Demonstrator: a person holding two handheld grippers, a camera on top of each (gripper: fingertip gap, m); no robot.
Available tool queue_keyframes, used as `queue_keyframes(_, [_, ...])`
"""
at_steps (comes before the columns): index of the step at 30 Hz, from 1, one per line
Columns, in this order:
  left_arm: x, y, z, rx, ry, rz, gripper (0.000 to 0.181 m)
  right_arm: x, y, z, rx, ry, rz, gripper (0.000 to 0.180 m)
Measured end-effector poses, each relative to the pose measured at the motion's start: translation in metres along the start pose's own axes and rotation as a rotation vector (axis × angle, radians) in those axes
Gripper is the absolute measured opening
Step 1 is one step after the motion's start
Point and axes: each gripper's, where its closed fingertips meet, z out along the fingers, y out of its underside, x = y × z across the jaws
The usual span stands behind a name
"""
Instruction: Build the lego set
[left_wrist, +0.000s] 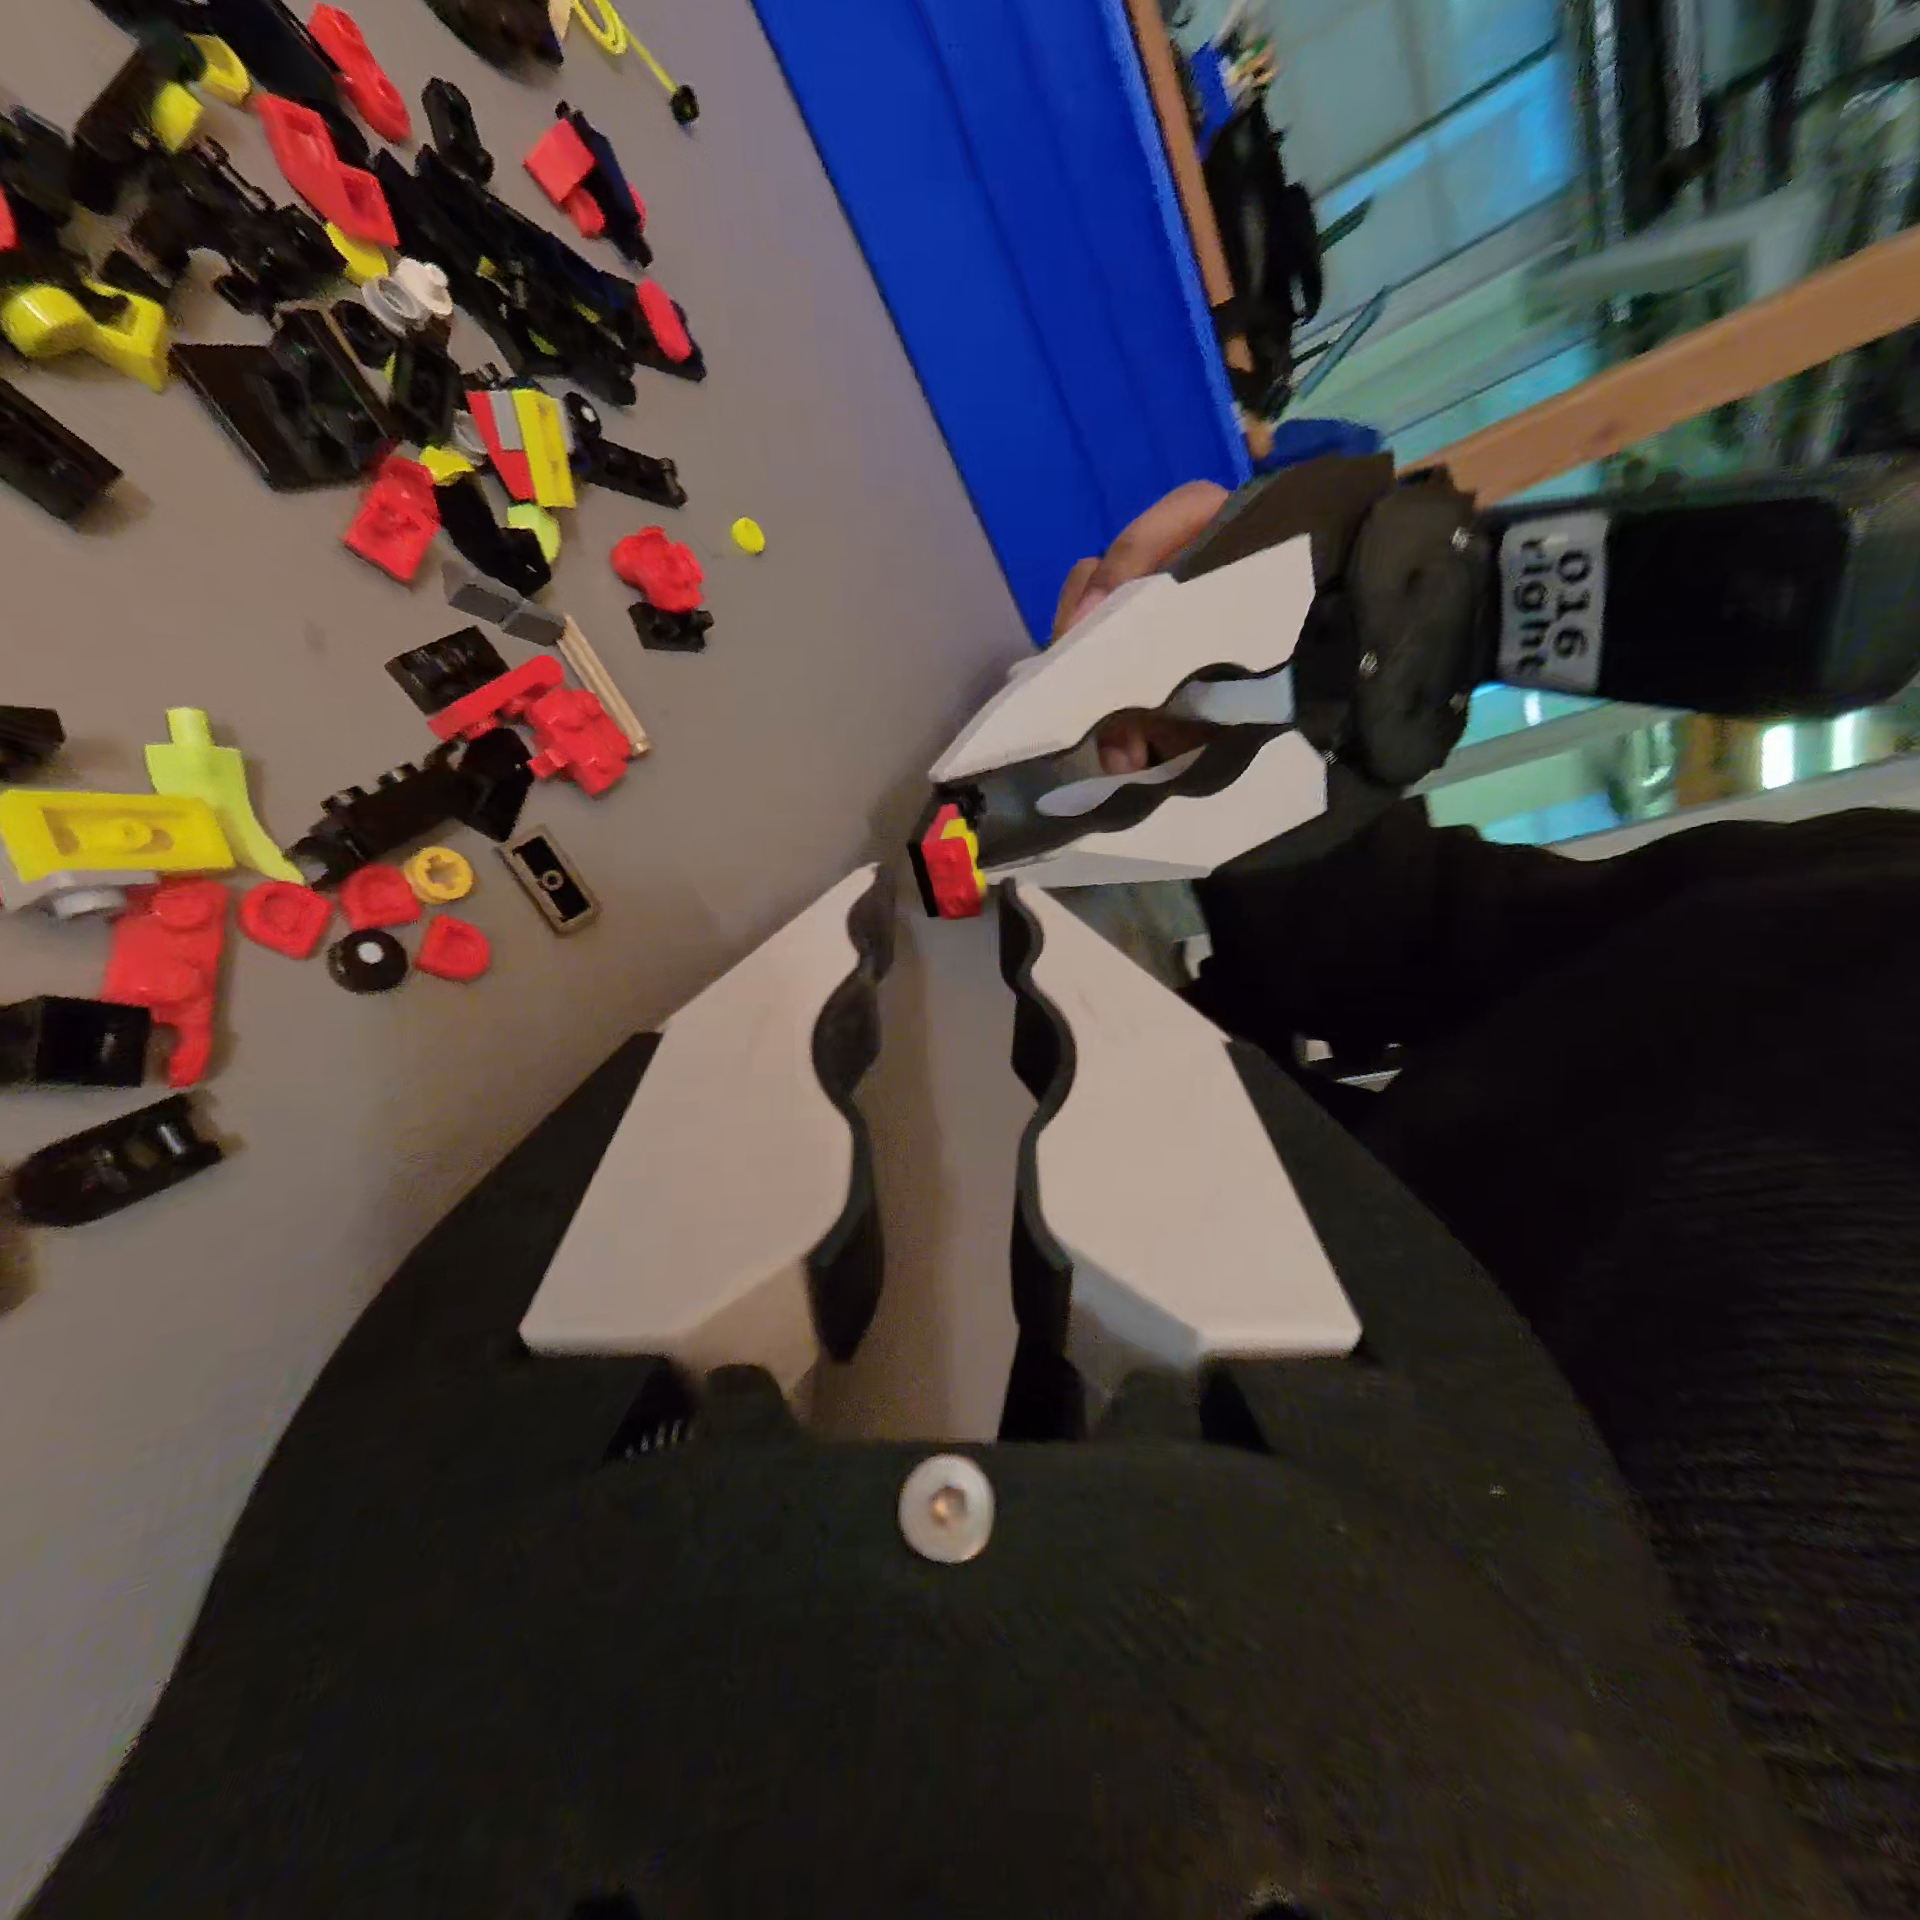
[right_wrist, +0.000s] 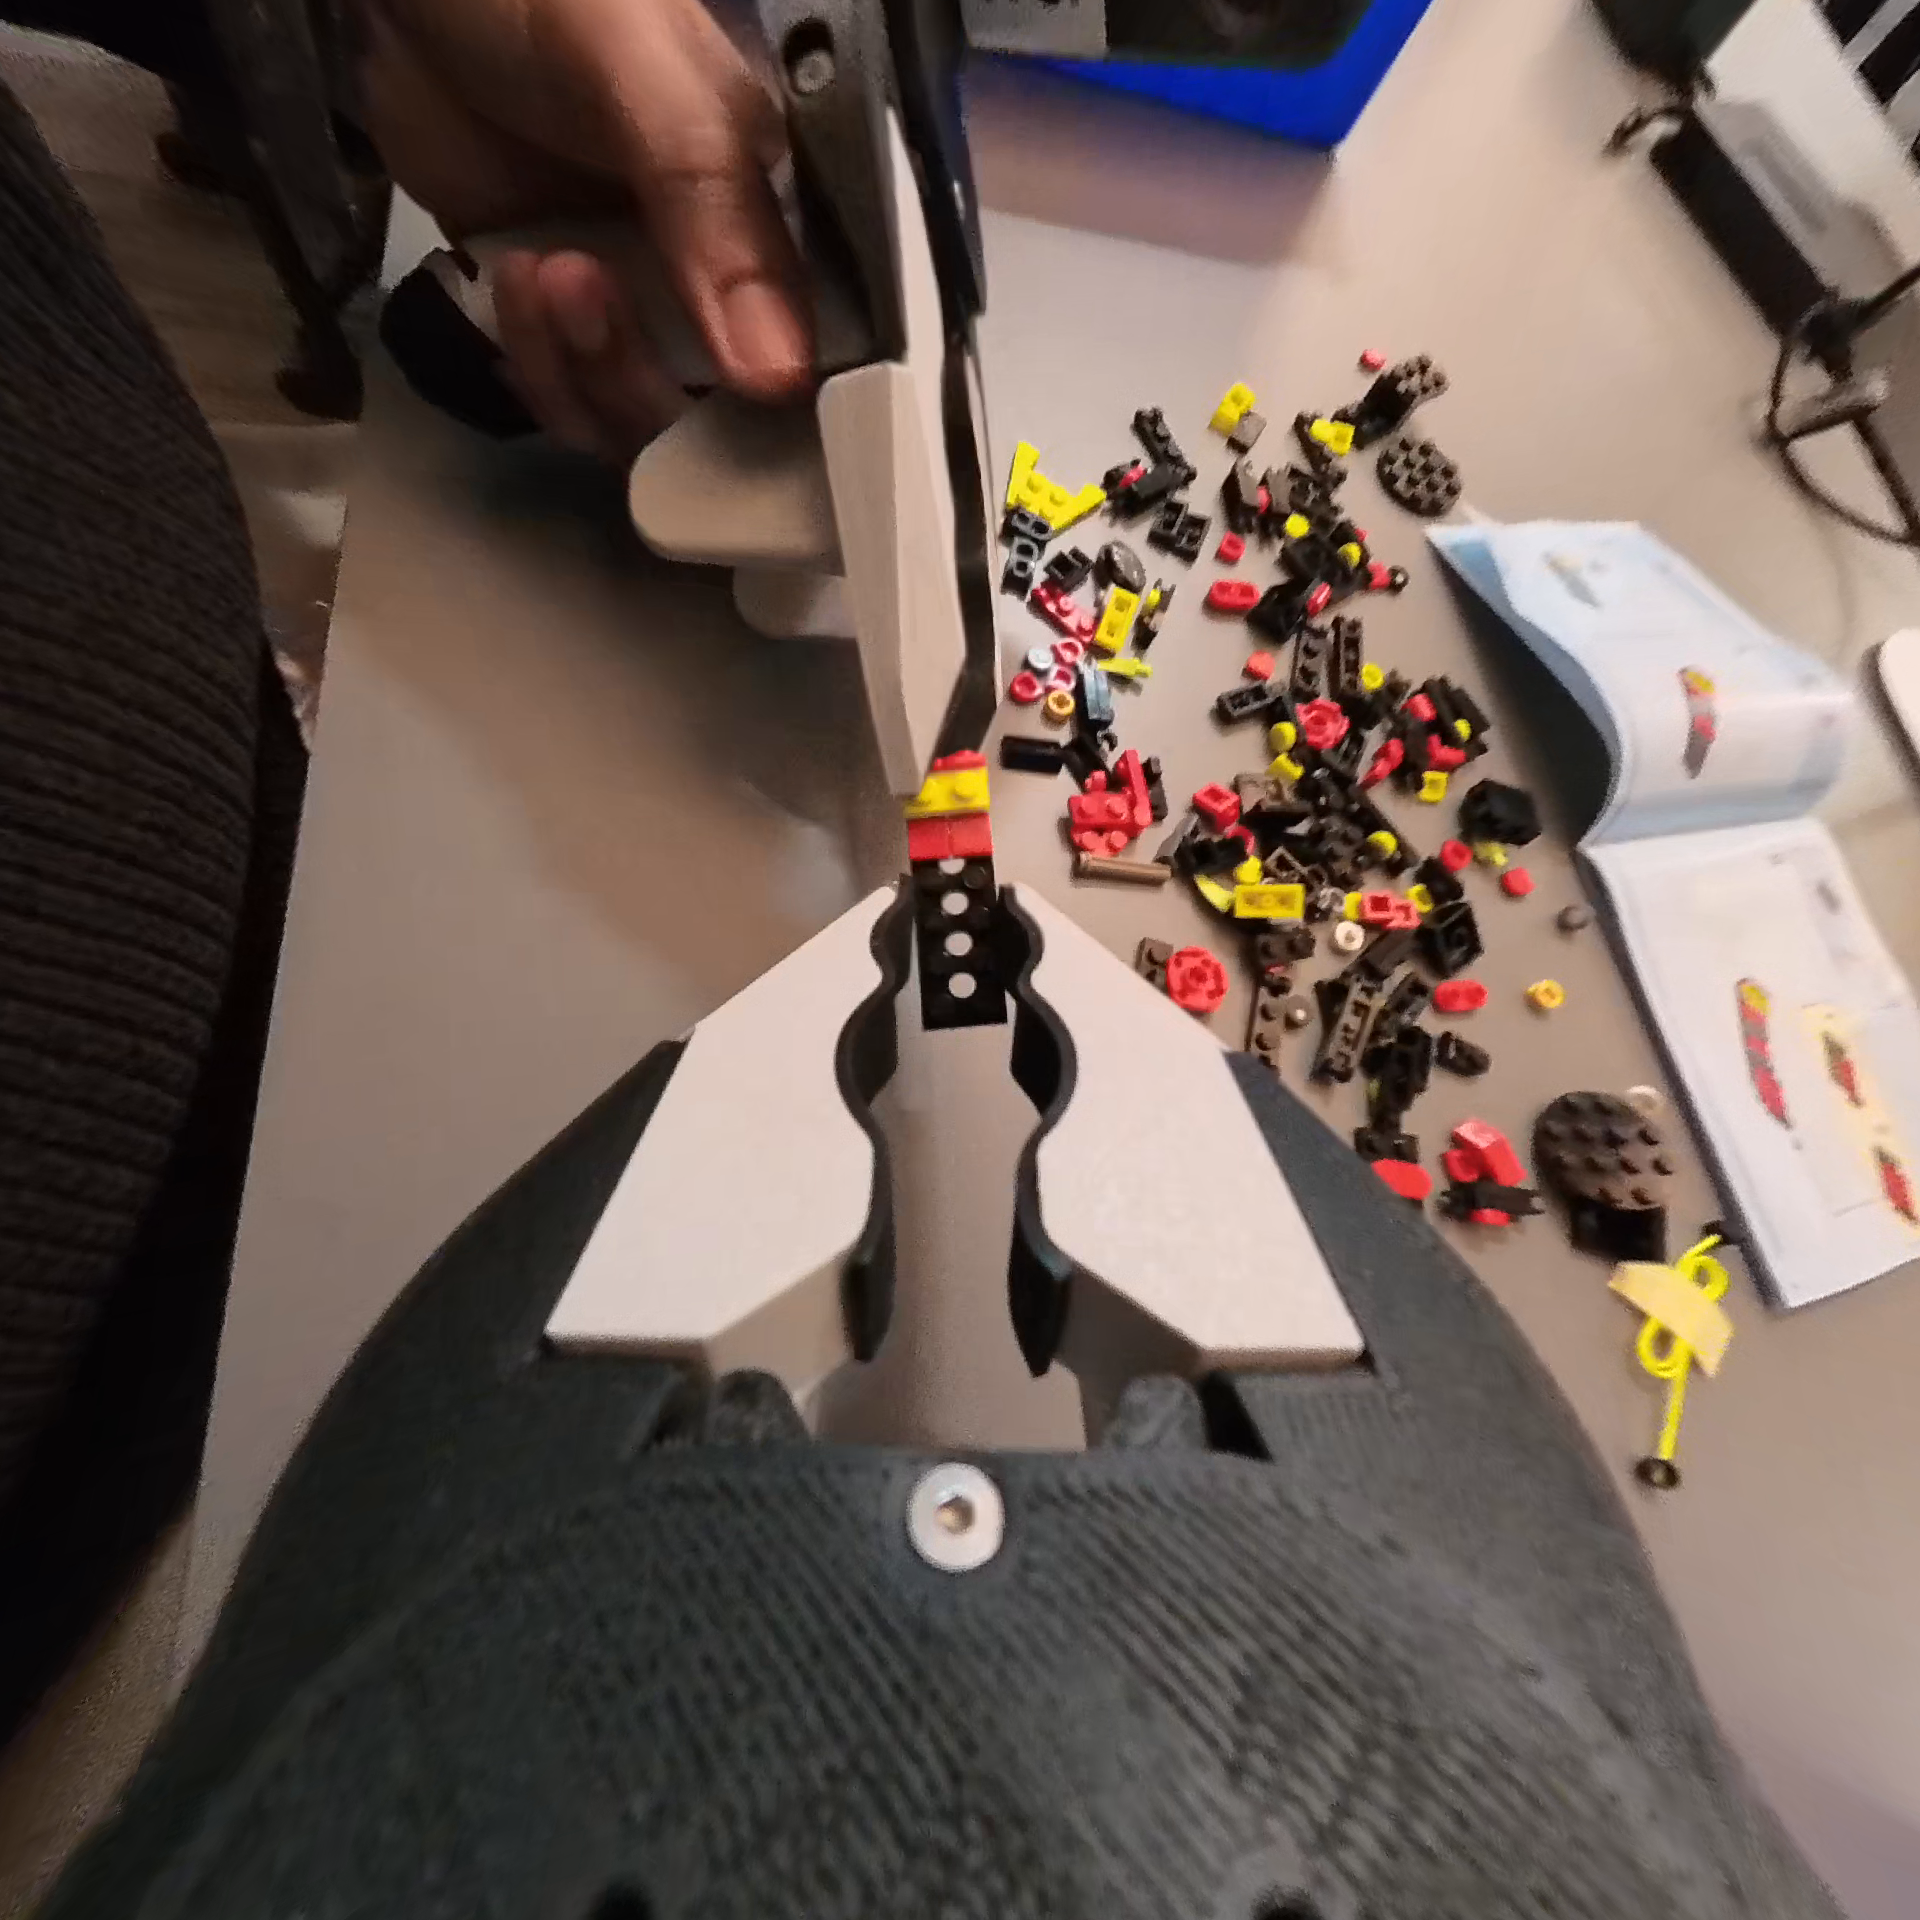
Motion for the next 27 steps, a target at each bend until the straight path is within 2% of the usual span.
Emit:
queue_keyframes(2, [0.004,0.0,-0.001,0.005,0.039,-0.021,0.01,0.0,-0.004,-0.001,0.005,0.028,-0.048,0.014])
queue_keyframes(7, [0.01,0.0,-0.003,0.004,0.067,0.005,0.009,0.0,-0.009,-0.002,0.019,0.069,-0.115,0.014])
queue_keyframes(9, [0.012,-0.001,-0.005,0.01,0.067,0.039,0.008,-0.001,-0.011,-0.002,0.035,0.063,-0.104,0.016])
queue_keyframes(11, [0.013,-0.002,-0.005,0.012,0.053,0.086,0.008,0.0,-0.014,-0.002,0.052,0.054,-0.071,0.029])
queue_keyframes(16, [0.013,0.001,-0.006,-0.015,-0.005,0.225,0.008,0.0,-0.018,-0.008,0.096,0.001,0.03,0.031])
queue_keyframes(21, [0.017,0.016,0.0,-0.117,-0.105,0.591,0.009,-0.026,-0.007,-0.005,0.069,-0.253,0.21,0.031])
queue_keyframes(23, [0.014,0.025,0.003,-0.167,-0.157,0.732,0.009,-0.03,-0.004,-0.007,0.072,-0.297,0.23,0.026])
queue_keyframes(27, [0.018,0.035,0.01,-0.199,-0.136,0.794,0.009,-0.034,-0.004,-0.012,0.087,-0.357,0.263,0.017])
